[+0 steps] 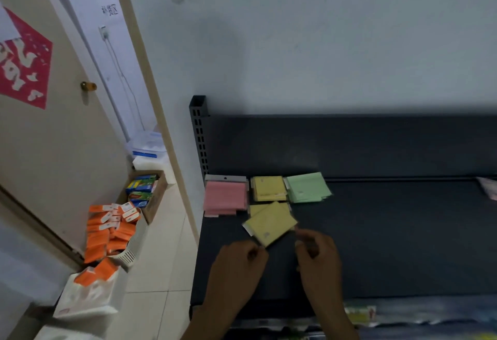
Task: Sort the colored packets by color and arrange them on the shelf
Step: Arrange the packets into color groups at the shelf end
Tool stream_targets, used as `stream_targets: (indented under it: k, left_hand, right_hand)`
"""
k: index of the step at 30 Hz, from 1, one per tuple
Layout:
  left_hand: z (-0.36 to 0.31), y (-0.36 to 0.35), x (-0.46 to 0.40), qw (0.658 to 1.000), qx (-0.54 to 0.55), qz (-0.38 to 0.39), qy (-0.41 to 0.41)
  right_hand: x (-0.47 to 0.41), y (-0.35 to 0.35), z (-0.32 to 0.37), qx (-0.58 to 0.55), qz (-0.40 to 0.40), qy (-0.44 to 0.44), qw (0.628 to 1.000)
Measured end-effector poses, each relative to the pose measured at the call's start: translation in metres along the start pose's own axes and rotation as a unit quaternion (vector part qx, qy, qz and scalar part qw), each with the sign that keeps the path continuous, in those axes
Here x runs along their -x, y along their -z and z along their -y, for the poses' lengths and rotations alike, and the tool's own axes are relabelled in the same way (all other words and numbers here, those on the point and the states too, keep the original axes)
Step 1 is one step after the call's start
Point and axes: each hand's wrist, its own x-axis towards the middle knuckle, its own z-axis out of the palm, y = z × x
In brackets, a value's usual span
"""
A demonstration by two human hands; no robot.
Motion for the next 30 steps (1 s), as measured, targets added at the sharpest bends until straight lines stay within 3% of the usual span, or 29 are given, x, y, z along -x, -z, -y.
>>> stream_targets:
  k: [13,21,30]
  left_hand:
    - [-0.07,-0.058,-0.012,0.993,-0.003,0.098,-0.071]
    - [-0.154,-0.143,-0.001,0.968,0.013,0.216,-0.127]
    - [-0.224,-0.228,0.022,0.944,0.035,0.281,-0.171]
  right_hand:
    - [-0.008,0.084,-0.026,-0.062,-0.085,-0.087,0.991]
    - [-0.012,0.189,-0.063,-0.068,-0.177,-0.119,0.975]
    - [-0.002,0.283,-0.106,-0.057,-0.254,-0.122,0.958]
